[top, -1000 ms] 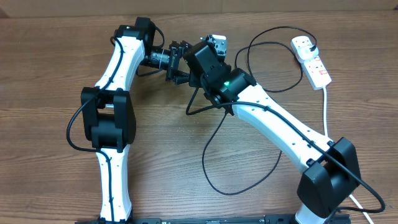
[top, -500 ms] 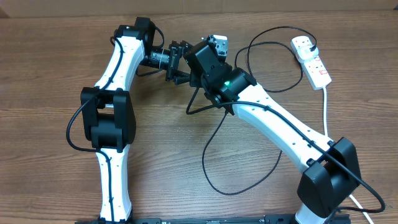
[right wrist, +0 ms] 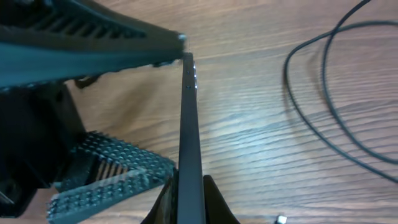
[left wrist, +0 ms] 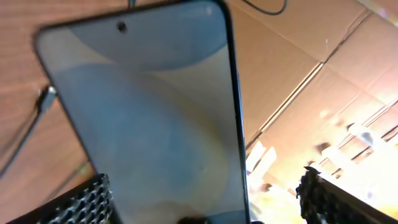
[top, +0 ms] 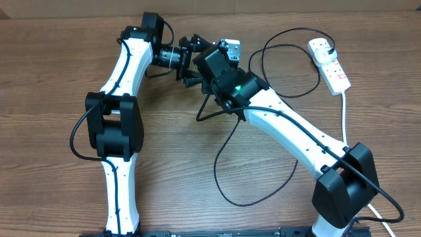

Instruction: Plug charger to phone and switch on socket

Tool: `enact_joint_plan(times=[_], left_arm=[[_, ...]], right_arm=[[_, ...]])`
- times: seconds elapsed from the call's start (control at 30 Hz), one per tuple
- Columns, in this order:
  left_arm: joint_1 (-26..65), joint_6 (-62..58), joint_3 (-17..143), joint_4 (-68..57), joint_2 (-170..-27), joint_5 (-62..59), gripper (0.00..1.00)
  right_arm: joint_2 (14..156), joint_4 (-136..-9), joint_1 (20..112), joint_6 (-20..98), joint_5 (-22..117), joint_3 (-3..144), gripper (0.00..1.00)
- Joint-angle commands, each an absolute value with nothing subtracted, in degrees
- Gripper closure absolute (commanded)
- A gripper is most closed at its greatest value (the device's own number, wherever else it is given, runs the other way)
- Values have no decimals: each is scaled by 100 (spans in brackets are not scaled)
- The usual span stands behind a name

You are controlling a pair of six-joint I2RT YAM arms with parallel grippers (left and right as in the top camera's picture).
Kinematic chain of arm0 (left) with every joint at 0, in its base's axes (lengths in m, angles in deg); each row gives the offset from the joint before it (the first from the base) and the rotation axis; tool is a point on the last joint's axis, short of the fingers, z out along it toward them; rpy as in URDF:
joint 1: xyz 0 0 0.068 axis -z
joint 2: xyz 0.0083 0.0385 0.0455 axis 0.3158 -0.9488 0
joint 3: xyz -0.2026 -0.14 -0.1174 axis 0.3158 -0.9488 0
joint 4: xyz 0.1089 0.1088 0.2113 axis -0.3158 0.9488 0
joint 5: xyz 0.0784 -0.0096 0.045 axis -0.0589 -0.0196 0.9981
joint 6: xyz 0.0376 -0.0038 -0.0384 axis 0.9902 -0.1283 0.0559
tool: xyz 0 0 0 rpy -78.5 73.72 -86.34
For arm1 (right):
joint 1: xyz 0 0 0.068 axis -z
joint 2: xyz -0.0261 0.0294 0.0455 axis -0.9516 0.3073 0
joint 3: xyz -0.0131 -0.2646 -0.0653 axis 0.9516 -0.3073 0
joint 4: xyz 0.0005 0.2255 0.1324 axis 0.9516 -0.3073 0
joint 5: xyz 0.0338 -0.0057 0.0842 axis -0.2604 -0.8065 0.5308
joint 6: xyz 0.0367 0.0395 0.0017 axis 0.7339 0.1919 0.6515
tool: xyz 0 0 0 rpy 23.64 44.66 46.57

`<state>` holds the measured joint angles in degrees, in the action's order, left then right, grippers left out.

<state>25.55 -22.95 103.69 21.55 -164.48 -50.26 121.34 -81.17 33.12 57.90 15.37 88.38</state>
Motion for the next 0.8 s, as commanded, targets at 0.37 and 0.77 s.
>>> enact_joint_plan(times=[0.37,0.77], left_arm=[[1846,74,10539,2946,-15205,-3531,11],[2159,-1565,10535,2913,-14212,-731,5]], right_arm=[[12062,-8281,3804,5499,1642,10017,96],[12053,-8040,5282,7469,6171,10637,96]])
